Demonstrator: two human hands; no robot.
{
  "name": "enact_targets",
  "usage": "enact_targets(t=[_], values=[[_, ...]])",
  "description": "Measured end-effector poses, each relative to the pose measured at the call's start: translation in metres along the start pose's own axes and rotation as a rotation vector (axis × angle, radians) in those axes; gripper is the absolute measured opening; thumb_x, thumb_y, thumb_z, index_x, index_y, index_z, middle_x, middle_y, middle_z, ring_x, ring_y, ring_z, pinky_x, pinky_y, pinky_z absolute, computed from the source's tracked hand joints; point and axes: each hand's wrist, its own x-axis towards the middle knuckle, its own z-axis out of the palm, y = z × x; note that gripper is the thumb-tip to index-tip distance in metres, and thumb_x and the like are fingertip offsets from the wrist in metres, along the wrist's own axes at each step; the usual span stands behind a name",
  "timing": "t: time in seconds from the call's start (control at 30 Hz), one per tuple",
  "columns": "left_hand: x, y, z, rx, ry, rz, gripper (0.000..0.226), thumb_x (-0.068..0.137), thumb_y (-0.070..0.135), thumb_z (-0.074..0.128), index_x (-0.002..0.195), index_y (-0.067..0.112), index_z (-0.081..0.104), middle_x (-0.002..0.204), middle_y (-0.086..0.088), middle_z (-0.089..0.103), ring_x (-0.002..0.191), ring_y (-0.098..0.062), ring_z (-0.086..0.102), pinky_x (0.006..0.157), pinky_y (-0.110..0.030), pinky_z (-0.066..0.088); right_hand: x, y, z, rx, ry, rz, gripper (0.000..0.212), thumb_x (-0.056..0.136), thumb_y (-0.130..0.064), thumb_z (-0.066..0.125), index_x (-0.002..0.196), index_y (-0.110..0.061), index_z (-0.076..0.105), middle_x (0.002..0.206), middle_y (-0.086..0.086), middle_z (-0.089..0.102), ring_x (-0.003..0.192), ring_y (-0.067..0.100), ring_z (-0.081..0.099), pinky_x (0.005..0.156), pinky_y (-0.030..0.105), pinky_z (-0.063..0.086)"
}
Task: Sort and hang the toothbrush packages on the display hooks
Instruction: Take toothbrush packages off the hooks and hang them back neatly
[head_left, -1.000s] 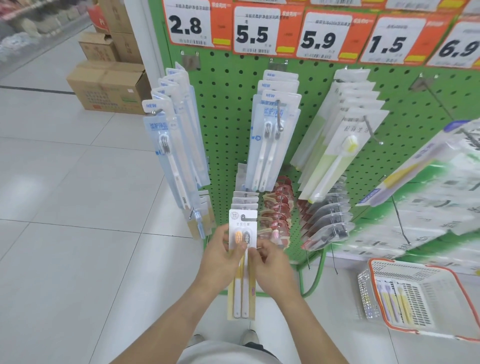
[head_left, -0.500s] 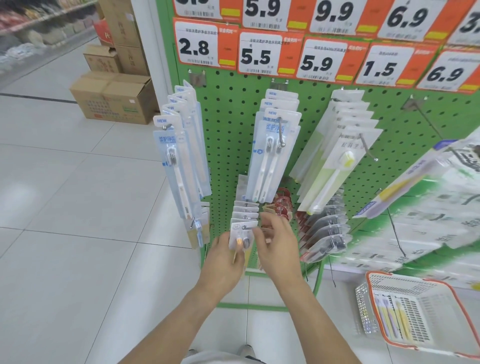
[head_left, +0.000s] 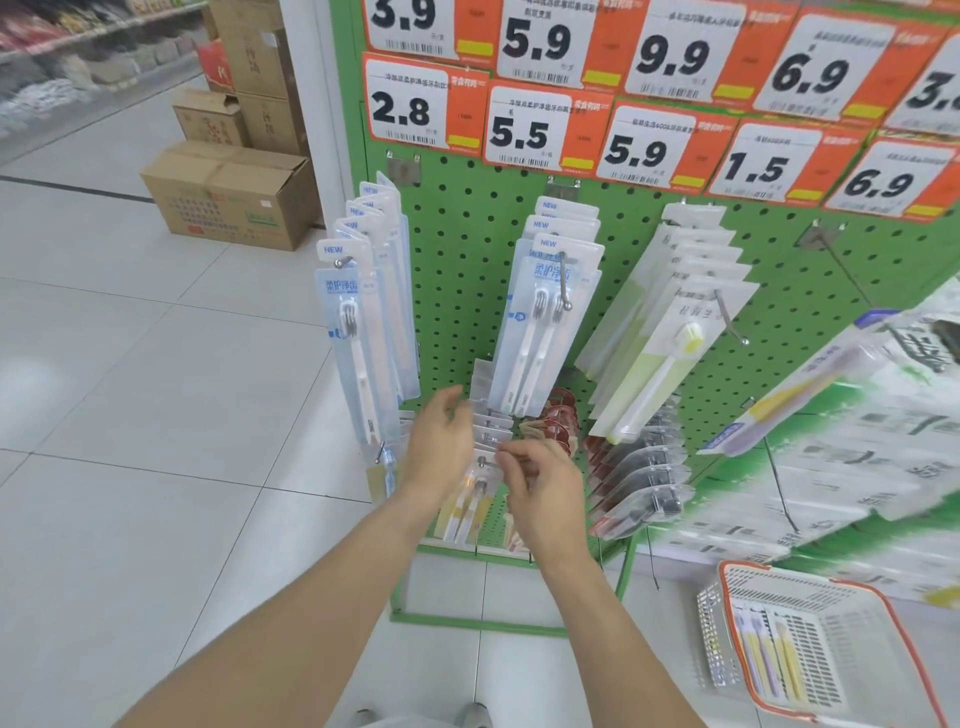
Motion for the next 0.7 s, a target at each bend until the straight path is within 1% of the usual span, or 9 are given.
enact_targets(t=[0.03,0.1,0.13,0.2,0.27,0.37,0.5,0.6,0.7], values=[[0.008,0.005,0.002,0.001,-0.023,-0.032,0.040,0.104,0.019,0.042,0.142,0.016,0.051,0.138,0.000,0.056,0.126,-0.018,0.052,0.100,-0.026,0.037,0.000,0.001,0.000,-0.004,0.000,0.002,0.008,0.094,-0.017,0.070,0.097,-0.017,0.078,0.095,-0.008,0.064,0.071,0.006,0.066,0.076,0.028,0.057],[0.024,0.012,0.006,0.026,-0.075,-0.105,0.039,0.100,0.013,0.043,0.137,0.016,0.055,0.126,0.000,0.061,0.110,-0.020,0.056,0.091,-0.027,0.040,0.001,0.004,0.000,-0.003,-0.001,0.005,0.008,0.094,-0.018,0.071,0.097,-0.016,0.078,0.095,-0.008,0.064,0.071,0.007,0.066,0.076,0.030,0.057],[0.032,0.013,0.008,0.047,-0.090,-0.133,0.038,0.098,0.011,0.045,0.133,0.017,0.059,0.122,0.000,0.064,0.102,-0.020,0.057,0.089,-0.030,0.044,0.002,0.005,0.000,-0.001,-0.002,0.007,0.008,0.094,-0.018,0.071,0.097,-0.016,0.078,0.095,-0.008,0.064,0.071,0.006,0.066,0.076,0.030,0.057],[0.045,0.016,0.011,0.093,-0.100,-0.156,0.036,0.094,0.009,0.047,0.126,0.016,0.063,0.115,-0.001,0.068,0.096,-0.022,0.059,0.090,-0.034,0.049,0.002,0.006,0.001,-0.004,-0.003,0.004,0.008,0.094,-0.018,0.071,0.097,-0.017,0.078,0.094,-0.008,0.065,0.071,0.005,0.066,0.076,0.029,0.057],[0.054,0.018,0.014,0.136,-0.094,-0.149,0.036,0.096,0.008,0.048,0.129,0.014,0.062,0.112,0.001,0.064,0.099,-0.022,0.057,0.089,-0.031,0.046,0.002,0.006,0.001,-0.012,-0.004,0.007,0.008,0.094,-0.020,0.071,0.096,-0.018,0.078,0.094,-0.008,0.065,0.071,0.005,0.065,0.075,0.031,0.057],[0.063,0.026,0.016,0.126,-0.077,-0.120,0.035,0.100,0.011,0.051,0.133,0.015,0.060,0.125,0.000,0.064,0.112,-0.022,0.058,0.093,-0.030,0.043,0.003,0.006,0.001,-0.023,-0.004,0.008,0.008,0.093,-0.021,0.071,0.096,-0.019,0.078,0.093,-0.008,0.065,0.071,0.006,0.064,0.075,0.031,0.056],[0.073,0.025,0.019,0.138,-0.062,-0.139,0.040,0.097,0.010,0.055,0.136,0.019,0.059,0.140,0.001,0.060,0.127,-0.023,0.056,0.106,-0.035,0.044,0.004,0.006,0.002,-0.016,-0.013,0.021,0.008,0.094,-0.020,0.071,0.097,-0.019,0.078,0.094,-0.006,0.065,0.071,0.006,0.064,0.075,0.030,0.056],[0.080,0.020,0.020,0.153,-0.051,-0.130,0.038,0.096,0.020,0.061,0.134,0.021,0.061,0.136,0.003,0.063,0.124,-0.021,0.059,0.107,-0.038,0.046,0.004,0.006,0.001,-0.005,-0.023,0.023,0.008,0.094,-0.019,0.070,0.097,-0.019,0.078,0.093,-0.006,0.064,0.074,0.006,0.063,0.075,0.027,0.054],[0.082,0.016,0.020,0.112,-0.047,-0.116,0.030,0.096,0.015,0.061,0.126,0.018,0.064,0.127,0.002,0.067,0.110,-0.018,0.061,0.101,-0.033,0.048,0.005,0.007,0.000,-0.002,-0.033,0.015,0.007,0.094,-0.018,0.071,0.095,-0.019,0.077,0.091,-0.008,0.063,0.076,0.005,0.063,0.074,0.024,0.053]])
